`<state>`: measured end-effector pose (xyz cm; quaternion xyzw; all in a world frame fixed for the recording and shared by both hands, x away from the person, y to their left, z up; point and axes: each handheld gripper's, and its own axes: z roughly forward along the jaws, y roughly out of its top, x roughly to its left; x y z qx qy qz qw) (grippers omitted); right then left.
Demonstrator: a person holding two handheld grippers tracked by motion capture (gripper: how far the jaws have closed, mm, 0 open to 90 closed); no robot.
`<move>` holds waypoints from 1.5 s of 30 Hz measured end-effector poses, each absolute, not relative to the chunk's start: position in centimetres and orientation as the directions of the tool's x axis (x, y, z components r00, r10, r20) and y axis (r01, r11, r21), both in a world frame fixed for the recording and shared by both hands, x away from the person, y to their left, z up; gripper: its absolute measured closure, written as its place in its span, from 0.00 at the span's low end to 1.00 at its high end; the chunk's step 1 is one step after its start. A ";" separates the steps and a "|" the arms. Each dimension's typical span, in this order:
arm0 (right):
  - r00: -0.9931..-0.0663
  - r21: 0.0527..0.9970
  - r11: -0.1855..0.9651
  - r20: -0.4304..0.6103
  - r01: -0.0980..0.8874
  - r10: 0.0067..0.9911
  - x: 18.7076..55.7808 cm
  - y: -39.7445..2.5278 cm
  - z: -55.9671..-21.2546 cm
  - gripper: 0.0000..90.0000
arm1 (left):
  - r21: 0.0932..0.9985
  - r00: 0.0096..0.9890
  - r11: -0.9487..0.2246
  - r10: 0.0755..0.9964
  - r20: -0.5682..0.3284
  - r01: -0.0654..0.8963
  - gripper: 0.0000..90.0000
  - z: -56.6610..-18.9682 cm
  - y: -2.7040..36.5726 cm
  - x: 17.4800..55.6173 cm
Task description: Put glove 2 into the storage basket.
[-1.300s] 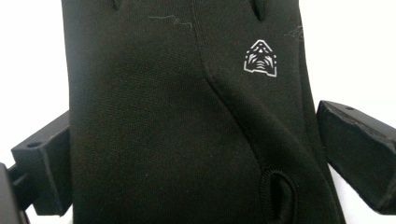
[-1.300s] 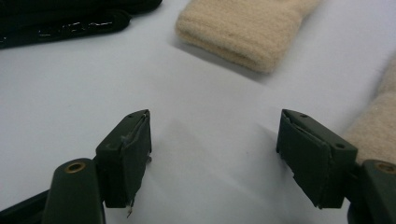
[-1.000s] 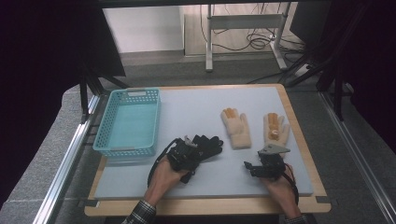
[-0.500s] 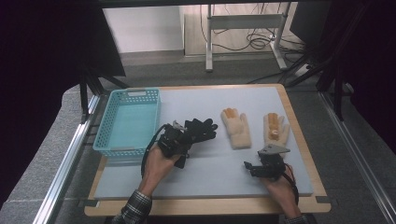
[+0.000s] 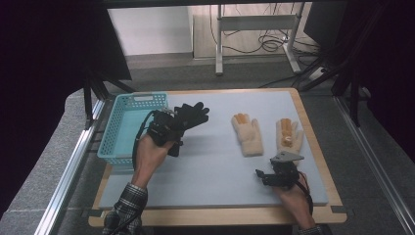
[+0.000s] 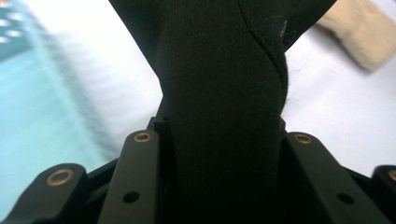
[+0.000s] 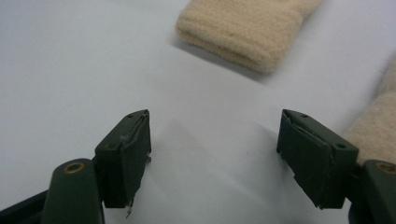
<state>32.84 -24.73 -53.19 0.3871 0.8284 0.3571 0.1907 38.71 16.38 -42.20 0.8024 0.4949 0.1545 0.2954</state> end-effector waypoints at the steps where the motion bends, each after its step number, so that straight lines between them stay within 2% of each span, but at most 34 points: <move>1: -0.628 0.739 0.445 -0.039 0.505 0.778 32.8 -24.7 -53.2 0.28 | 0.626 0.449 -0.330 0.893 -0.036 0.706 0.69 -42.0 16.8 38.9; 8: -0.628 0.740 0.445 -0.039 0.505 0.777 32.8 -24.7 -53.2 0.28 | 0.614 0.350 -0.257 0.936 -0.032 0.746 0.69 -41.4 20.8 40.4; 14: -0.628 0.740 0.445 -0.039 0.505 0.777 32.8 -24.7 -53.2 0.28 | 0.579 0.225 -0.170 0.974 -0.024 0.797 0.68 -42.0 25.3 41.6; 25: -0.628 0.739 0.445 -0.039 0.505 0.777 32.9 -24.7 -53.2 0.28 | 0.477 0.100 -0.086 0.995 -0.003 0.875 0.67 -46.0 29.9 43.9; 38: -0.628 0.739 0.445 -0.038 0.505 0.777 32.9 -24.7 -53.2 0.28 | 0.389 0.077 -0.095 0.995 0.061 0.916 0.65 -49.8 30.4 46.3; 45: -0.629 0.739 0.445 -0.038 0.505 0.777 32.9 -24.7 -53.2 0.28 | 0.361 0.081 -0.116 0.991 0.109 0.925 0.59 -50.9 30.6 46.9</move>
